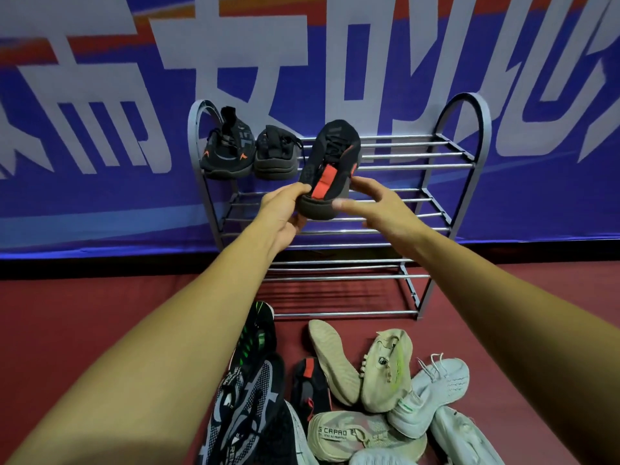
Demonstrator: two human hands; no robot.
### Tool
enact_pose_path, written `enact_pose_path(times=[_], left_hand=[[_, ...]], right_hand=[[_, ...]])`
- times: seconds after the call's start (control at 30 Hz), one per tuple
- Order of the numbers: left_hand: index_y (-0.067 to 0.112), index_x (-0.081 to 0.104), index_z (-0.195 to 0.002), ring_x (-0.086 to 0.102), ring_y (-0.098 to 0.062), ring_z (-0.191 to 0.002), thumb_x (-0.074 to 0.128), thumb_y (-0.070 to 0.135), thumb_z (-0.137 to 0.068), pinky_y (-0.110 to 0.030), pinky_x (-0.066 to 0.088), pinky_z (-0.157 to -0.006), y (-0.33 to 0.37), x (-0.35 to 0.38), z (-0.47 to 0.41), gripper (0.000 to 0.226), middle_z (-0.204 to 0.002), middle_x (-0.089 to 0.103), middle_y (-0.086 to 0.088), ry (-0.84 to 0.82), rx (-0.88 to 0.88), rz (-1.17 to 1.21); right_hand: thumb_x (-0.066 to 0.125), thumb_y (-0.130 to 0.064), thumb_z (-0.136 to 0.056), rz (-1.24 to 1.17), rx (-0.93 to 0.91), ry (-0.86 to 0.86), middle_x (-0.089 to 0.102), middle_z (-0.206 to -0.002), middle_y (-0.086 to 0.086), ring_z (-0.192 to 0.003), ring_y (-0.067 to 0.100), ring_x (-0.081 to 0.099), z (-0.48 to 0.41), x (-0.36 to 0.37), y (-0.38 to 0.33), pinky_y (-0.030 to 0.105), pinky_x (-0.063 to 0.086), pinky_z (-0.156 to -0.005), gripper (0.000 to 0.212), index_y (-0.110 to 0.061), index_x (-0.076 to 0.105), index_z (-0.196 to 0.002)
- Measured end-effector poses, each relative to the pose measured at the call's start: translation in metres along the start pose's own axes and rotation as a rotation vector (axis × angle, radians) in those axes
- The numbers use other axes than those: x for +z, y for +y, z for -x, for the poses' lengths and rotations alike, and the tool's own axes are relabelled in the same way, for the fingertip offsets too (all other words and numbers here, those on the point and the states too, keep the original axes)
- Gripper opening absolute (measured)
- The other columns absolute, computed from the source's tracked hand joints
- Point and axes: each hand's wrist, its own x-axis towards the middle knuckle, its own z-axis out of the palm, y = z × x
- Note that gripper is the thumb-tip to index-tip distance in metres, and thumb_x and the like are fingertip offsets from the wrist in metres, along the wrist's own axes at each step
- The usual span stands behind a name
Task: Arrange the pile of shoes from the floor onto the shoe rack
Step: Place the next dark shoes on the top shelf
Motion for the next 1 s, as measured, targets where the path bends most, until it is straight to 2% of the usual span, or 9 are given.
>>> enact_pose_path(times=[0.17,0.27,0.4,0.5,0.6,0.7,0.83,0.9,1.0], left_hand=[[0.019,0.071,-0.095,0.062,-0.010,-0.067,0.074,0.021,-0.088,-0.021,0.043,-0.051,-0.001,0.010,-0.003,0.008,-0.083,0.072,-0.001,-0.071,0.061,0.082],[0.017,0.070,-0.113,0.062,-0.005,-0.062,0.074,0.028,-0.088,-0.023,0.040,-0.059,-0.003,0.007,-0.005,0.027,-0.084,0.074,0.003,-0.145,0.117,0.042],[0.028,0.061,-0.132,0.066,-0.012,-0.106,0.081,0.034,-0.081,-0.030,0.043,-0.076,-0.007,0.003,-0.007,0.055,-0.116,0.073,0.005,-0.172,0.136,-0.105],[0.032,0.058,-0.135,0.065,-0.010,-0.109,0.082,0.031,-0.079,-0.031,0.044,-0.077,-0.006,-0.001,-0.011,0.061,-0.115,0.073,0.011,-0.174,0.169,-0.149],[0.032,0.055,-0.139,0.065,-0.006,-0.110,0.081,0.027,-0.081,-0.032,0.043,-0.079,-0.007,-0.004,-0.017,0.063,-0.111,0.074,0.016,-0.200,0.199,-0.195],[0.025,0.055,-0.136,0.067,0.009,-0.095,0.082,0.029,-0.080,-0.027,0.045,-0.081,-0.011,0.001,-0.021,0.063,-0.099,0.075,0.021,-0.142,0.254,-0.197],[0.025,0.054,-0.115,0.064,0.018,-0.075,0.087,0.034,-0.073,-0.024,0.046,-0.077,-0.018,0.007,-0.024,0.054,-0.074,0.071,0.030,-0.037,0.296,-0.196],[0.025,0.054,-0.117,0.065,0.015,-0.076,0.088,0.035,-0.072,-0.024,0.047,-0.077,-0.020,0.004,-0.023,0.057,-0.075,0.071,0.029,-0.038,0.301,-0.230],[0.020,0.053,-0.133,0.068,0.003,-0.093,0.086,0.034,-0.075,-0.030,0.050,-0.086,-0.022,-0.003,-0.019,0.068,-0.097,0.075,0.014,-0.056,0.295,-0.299]], right_hand=[[0.083,-0.033,-0.081,0.072,-0.114,0.111,0.062,-0.138,-0.008,-0.128,0.006,0.055,-0.004,0.009,0.000,0.029,0.041,-0.110,0.071,-0.020,0.053,-0.144],[0.076,-0.025,-0.089,0.005,-0.130,0.100,0.063,-0.136,-0.007,-0.129,0.005,0.054,-0.008,0.014,-0.003,0.031,0.041,-0.111,0.059,-0.020,0.054,-0.144],[0.068,-0.018,-0.096,-0.067,-0.140,0.097,0.060,-0.141,-0.005,-0.132,0.007,0.052,-0.016,0.015,-0.007,0.031,0.043,-0.107,0.054,-0.019,0.050,-0.146],[0.065,-0.019,-0.098,-0.071,-0.137,0.091,0.059,-0.141,-0.005,-0.131,0.010,0.053,-0.020,0.021,-0.004,0.029,0.043,-0.100,0.052,-0.018,0.048,-0.147],[0.065,-0.019,-0.098,-0.064,-0.160,0.143,0.058,-0.143,-0.001,-0.133,0.011,0.053,-0.024,0.026,0.002,0.036,0.046,-0.109,0.051,-0.013,0.047,-0.146],[0.071,-0.025,-0.094,-0.066,-0.162,0.238,0.061,-0.138,-0.001,-0.128,0.009,0.056,-0.029,0.026,0.005,0.036,0.049,-0.107,0.050,-0.011,0.052,-0.138],[0.072,-0.041,-0.091,0.032,-0.161,0.340,0.065,-0.129,-0.008,-0.121,0.005,0.057,-0.031,0.026,0.010,0.027,0.048,-0.100,0.050,-0.018,0.058,-0.132],[0.069,-0.048,-0.091,0.091,-0.136,0.323,0.066,-0.127,-0.007,-0.119,0.007,0.060,-0.029,0.028,0.013,0.028,0.048,-0.098,0.054,-0.021,0.055,-0.135],[0.068,-0.051,-0.091,0.189,-0.097,0.283,0.067,-0.124,-0.005,-0.112,0.012,0.063,-0.023,0.030,0.018,0.032,0.051,-0.094,0.060,-0.023,0.050,-0.141]])
